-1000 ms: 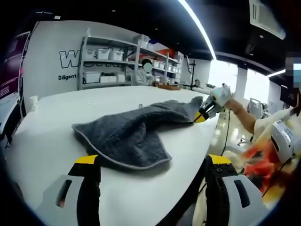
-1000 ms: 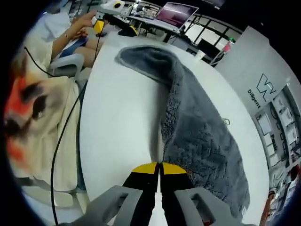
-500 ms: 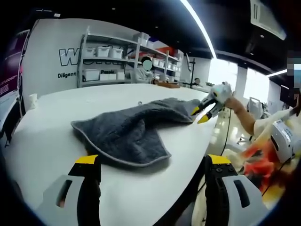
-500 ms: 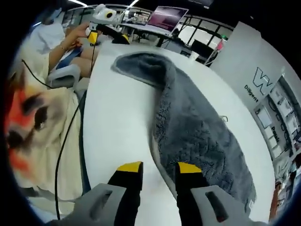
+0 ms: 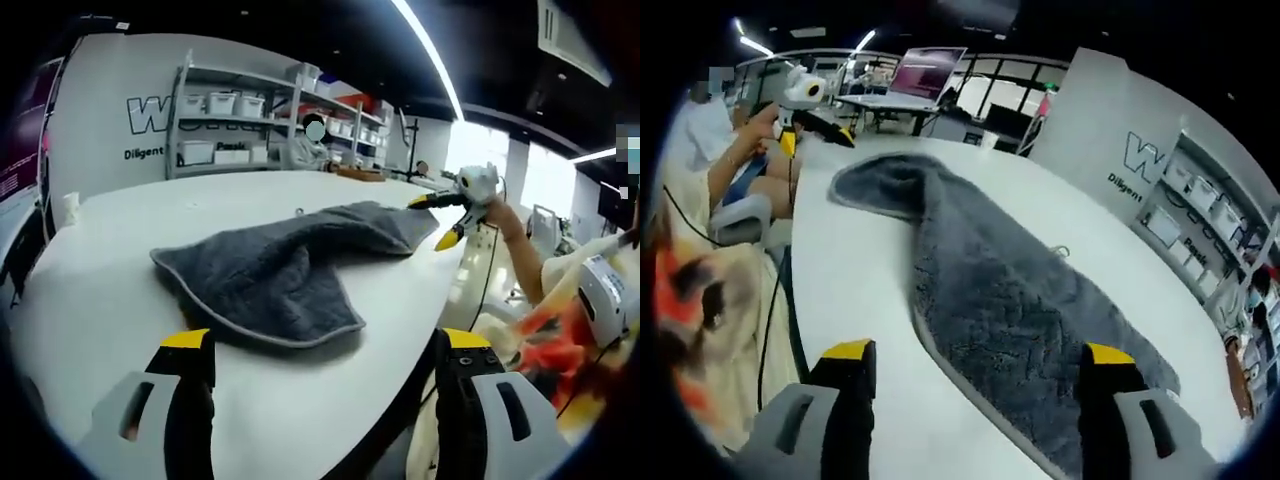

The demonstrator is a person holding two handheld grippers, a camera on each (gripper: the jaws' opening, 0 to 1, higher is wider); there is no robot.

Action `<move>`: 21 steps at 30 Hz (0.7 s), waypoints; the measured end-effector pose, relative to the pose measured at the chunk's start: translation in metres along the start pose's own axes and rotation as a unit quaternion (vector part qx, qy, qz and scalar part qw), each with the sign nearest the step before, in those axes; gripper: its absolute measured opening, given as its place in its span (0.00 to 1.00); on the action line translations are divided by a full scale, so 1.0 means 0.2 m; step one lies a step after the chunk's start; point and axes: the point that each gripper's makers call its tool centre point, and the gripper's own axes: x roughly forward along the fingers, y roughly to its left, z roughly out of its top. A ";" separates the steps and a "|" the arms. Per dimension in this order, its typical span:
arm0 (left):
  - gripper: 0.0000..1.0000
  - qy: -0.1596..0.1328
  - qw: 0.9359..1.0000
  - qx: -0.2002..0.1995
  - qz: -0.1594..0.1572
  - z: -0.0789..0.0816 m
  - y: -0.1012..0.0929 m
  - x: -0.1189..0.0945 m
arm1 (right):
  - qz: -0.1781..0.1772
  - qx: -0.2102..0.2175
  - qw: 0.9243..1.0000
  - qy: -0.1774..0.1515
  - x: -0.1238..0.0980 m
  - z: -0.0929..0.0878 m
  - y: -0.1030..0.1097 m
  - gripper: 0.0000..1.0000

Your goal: Open the folded towel by lifting each exposed corner and separating the folded layers until the towel lies flat within the target outline without major curled edges

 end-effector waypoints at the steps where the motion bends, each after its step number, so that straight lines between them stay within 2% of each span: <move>1: 0.90 -0.001 1.000 -0.001 0.000 0.00 0.00 0.00 | 0.000 0.005 1.000 -0.007 -0.01 0.01 0.00 0.93; 4: 0.91 0.005 1.000 -0.005 0.003 -0.01 0.01 0.00 | -0.007 0.030 0.999 -0.023 -0.04 0.05 -0.02 1.00; 8: 0.94 0.014 1.000 -0.005 0.007 -0.03 0.01 0.01 | -0.020 0.030 0.999 -0.006 -0.04 0.07 -0.03 0.99; 12: 0.97 0.008 1.000 -0.016 0.003 -0.03 0.01 0.02 | -0.020 0.022 0.999 0.020 -0.01 0.06 -0.02 0.99; 16: 1.00 0.011 1.000 -0.023 0.007 -0.04 0.01 0.03 | -0.023 0.025 0.999 0.023 -0.01 0.07 -0.03 0.99; 18: 1.00 0.010 0.999 -0.032 0.009 -0.04 0.01 0.03 | -0.026 0.030 0.999 0.018 -0.02 0.09 -0.04 0.99; 20: 1.00 -0.012 0.998 -0.066 0.006 -0.02 0.00 0.06 | -0.034 0.034 0.999 0.011 -0.03 0.11 -0.06 0.99; 21: 1.00 -0.013 0.997 -0.077 0.003 -0.02 -0.01 0.06 | -0.036 0.034 0.999 0.011 -0.04 0.11 -0.07 0.99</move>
